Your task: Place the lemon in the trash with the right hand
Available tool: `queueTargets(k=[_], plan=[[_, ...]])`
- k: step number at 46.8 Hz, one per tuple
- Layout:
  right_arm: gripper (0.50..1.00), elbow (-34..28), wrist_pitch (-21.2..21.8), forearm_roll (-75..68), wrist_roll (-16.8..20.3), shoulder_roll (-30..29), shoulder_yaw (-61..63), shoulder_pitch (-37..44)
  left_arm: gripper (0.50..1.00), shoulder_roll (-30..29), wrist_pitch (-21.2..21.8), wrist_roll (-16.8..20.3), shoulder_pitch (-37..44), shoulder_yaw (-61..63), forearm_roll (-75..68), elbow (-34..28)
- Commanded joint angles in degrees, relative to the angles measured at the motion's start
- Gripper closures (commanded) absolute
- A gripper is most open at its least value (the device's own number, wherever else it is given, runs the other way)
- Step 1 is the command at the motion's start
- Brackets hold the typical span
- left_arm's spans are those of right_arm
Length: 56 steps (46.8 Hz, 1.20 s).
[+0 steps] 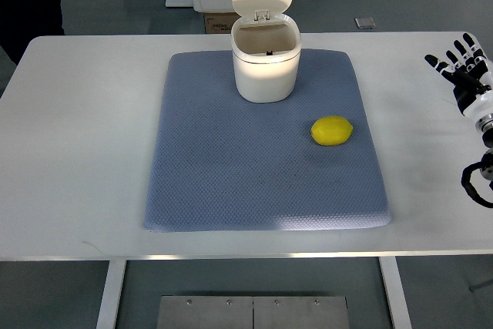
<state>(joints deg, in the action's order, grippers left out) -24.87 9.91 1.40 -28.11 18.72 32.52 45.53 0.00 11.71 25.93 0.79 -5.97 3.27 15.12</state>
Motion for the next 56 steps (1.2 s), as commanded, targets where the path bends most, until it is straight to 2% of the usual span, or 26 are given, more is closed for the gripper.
queueTargets(k=[1,20,36,44,56], plan=[[0.5,0.0,-0.07,0.0,-0.01,0.0,0.0,0.0,0.5,0.0,-0.11,0.0,0.0,0.0,-0.01,0.0],[0.5,0.0,-0.07,0.0,-0.1,0.26,0.0,0.09,0.5,0.0,-0.55,0.0,-0.26,0.0,0.07,0.0],[0.5,-0.27,0.02,0.26,-3.79,0.44,-0.35,0.18,0.5,0.0,-0.55,0.0,-0.09,0.08,-0.01,0.0],[0.5,-0.27,0.02,2.37,-6.89,1.49,-6.94,1.49,0.5,0.0,-0.55,0.0,-0.09,0.08,-0.01,0.0],[0.5,-0.18,-0.07,5.1,-6.89,5.18,-17.58,4.66,0.5,0.0,-0.55,0.0,-0.09,0.08,-0.01,0.0]])
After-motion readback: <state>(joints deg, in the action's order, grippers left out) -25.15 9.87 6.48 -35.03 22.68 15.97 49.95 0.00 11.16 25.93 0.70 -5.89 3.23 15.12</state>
